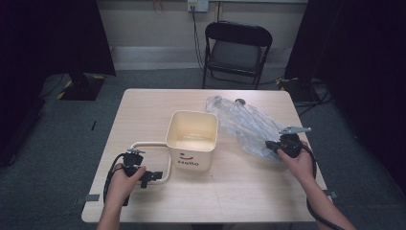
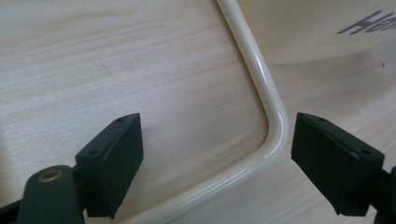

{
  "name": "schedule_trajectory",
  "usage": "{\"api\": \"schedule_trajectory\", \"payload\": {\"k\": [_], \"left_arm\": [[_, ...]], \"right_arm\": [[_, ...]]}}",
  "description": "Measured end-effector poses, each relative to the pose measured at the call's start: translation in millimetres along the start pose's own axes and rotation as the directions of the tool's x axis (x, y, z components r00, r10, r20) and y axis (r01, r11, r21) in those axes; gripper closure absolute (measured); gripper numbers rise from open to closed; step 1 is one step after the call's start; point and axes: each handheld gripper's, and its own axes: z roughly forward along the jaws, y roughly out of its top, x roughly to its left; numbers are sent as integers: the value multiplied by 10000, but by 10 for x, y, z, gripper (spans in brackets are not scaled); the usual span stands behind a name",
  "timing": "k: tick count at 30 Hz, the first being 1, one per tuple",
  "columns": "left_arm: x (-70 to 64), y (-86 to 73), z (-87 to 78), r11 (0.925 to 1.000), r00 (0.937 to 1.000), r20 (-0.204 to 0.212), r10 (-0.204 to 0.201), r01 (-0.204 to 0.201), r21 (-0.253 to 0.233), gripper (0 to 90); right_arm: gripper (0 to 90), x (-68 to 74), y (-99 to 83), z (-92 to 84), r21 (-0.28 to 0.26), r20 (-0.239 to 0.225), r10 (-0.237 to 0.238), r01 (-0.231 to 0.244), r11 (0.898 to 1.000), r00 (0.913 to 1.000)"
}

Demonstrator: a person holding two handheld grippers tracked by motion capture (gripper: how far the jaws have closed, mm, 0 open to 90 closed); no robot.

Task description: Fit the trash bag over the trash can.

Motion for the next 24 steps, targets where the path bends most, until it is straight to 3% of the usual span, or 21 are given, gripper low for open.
{"api": "schedule_trajectory", "payload": {"k": [8, 24], "left_arm": [[-21, 7, -7, 10000, 10000, 22, 29, -29, 0, 165], [-30, 0, -3, 9999, 10000, -41, 41, -41, 93, 166]], "right_arm": [[896, -16, 198, -157, -455, -27, -64, 63, 9989, 10000], [896, 172, 602, -303, -846, -313, -588, 560, 9948, 9978]]}}
